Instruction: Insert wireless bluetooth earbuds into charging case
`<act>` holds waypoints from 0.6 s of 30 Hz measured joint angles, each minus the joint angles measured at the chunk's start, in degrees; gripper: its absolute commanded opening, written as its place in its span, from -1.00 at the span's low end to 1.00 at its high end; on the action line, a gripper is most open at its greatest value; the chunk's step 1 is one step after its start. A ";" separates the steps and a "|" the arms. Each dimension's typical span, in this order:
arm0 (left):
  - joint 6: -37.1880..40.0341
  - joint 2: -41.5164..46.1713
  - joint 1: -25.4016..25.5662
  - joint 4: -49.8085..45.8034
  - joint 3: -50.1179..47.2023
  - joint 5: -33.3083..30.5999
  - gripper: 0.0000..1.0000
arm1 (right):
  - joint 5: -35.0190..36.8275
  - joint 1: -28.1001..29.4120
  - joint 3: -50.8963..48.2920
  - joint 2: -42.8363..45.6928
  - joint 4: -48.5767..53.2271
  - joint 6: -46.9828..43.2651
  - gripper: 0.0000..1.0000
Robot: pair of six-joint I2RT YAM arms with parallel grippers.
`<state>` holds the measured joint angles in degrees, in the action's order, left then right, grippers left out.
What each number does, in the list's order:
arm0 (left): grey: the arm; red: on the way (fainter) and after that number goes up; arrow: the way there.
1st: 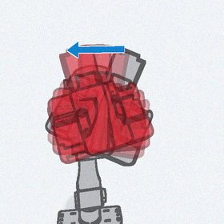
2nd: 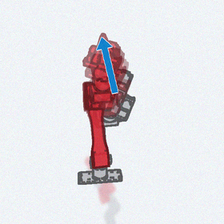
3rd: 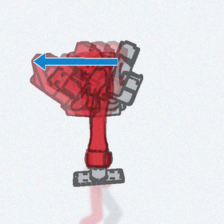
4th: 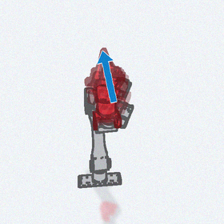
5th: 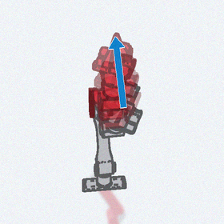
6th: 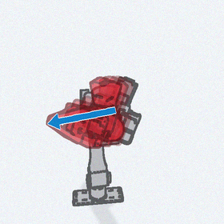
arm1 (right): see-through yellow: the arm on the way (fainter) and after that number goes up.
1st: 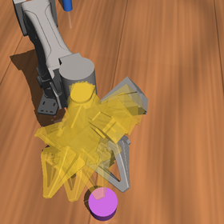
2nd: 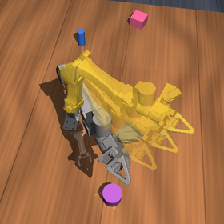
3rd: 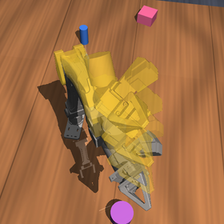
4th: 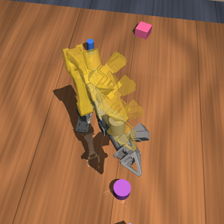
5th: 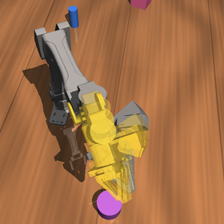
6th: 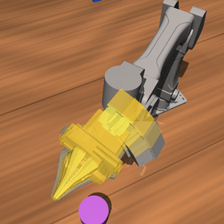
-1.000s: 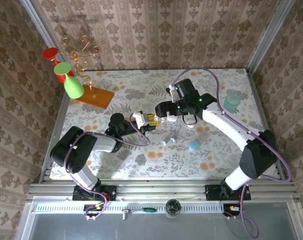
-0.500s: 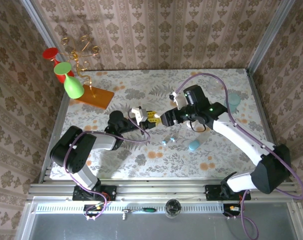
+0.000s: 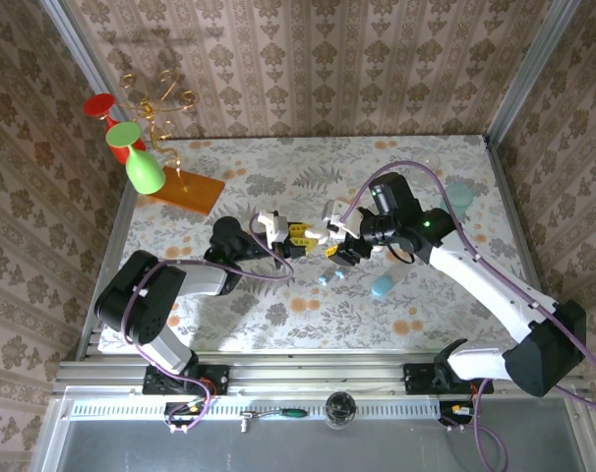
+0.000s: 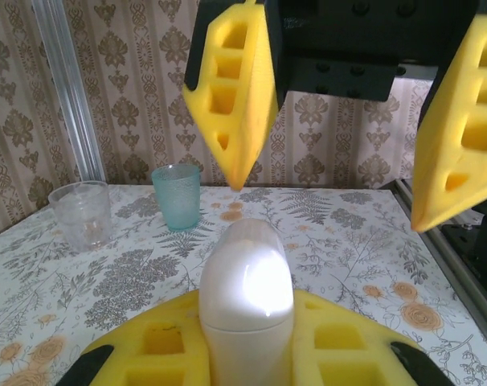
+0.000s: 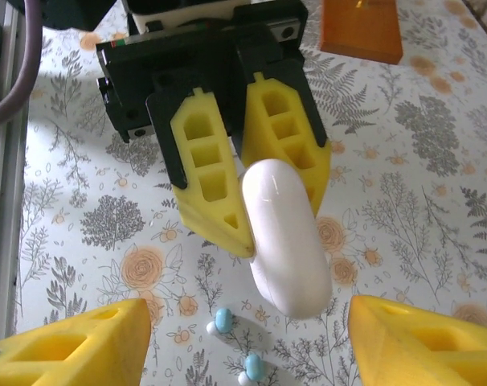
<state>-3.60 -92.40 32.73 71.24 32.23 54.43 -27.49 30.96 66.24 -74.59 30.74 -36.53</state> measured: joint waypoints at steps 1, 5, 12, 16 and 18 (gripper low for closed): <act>0.02 0.11 0.13 0.00 0.00 0.04 -1.00 | 0.00 0.13 0.00 -0.35 -0.48 -0.63 0.24; 0.02 0.55 0.35 0.00 -0.07 0.46 -1.00 | -0.37 0.46 0.00 -1.86 -1.90 -2.14 0.07; 0.02 1.33 0.35 -0.02 -0.68 1.03 -1.00 | 0.02 0.46 0.13 -4.46 -1.81 -3.61 -0.44; 0.15 1.40 0.39 0.11 -1.22 1.18 -0.98 | -0.04 0.28 0.39 -4.52 -1.18 -4.02 -0.68; 0.15 1.40 0.39 0.20 -1.44 1.20 -0.76 | -0.09 0.28 0.39 -4.52 -0.90 -3.98 -0.68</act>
<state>-3.44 -91.00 33.12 71.44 30.79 55.64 -27.57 31.24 66.63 -79.11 29.85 -40.51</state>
